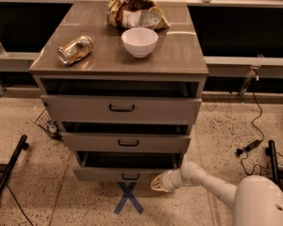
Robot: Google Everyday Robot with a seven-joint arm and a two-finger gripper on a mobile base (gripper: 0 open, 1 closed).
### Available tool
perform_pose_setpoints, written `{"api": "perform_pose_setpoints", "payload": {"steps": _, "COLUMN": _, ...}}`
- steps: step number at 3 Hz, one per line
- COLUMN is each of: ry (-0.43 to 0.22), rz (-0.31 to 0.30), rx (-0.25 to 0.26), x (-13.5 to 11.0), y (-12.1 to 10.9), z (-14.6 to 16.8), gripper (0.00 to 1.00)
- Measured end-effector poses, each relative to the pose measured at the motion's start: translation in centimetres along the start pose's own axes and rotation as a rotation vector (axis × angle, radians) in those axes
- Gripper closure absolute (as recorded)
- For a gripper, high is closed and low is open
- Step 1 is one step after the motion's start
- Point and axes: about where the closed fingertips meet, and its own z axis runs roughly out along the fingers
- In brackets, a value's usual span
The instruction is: Close bottom drawer
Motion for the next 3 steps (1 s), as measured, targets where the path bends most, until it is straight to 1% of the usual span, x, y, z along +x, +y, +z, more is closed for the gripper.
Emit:
{"api": "perform_pose_setpoints", "payload": {"steps": 1, "ry": -0.016, "rz": -0.022, "rx": 0.046, "x": -0.2, "y": -1.2, "z": 0.7, "gripper": 1.00}}
{"api": "perform_pose_setpoints", "payload": {"steps": 3, "ry": -0.021, "rz": -0.049, "rx": 0.098, "x": -0.3, "y": -3.6, "z": 1.9, "gripper": 1.00}}
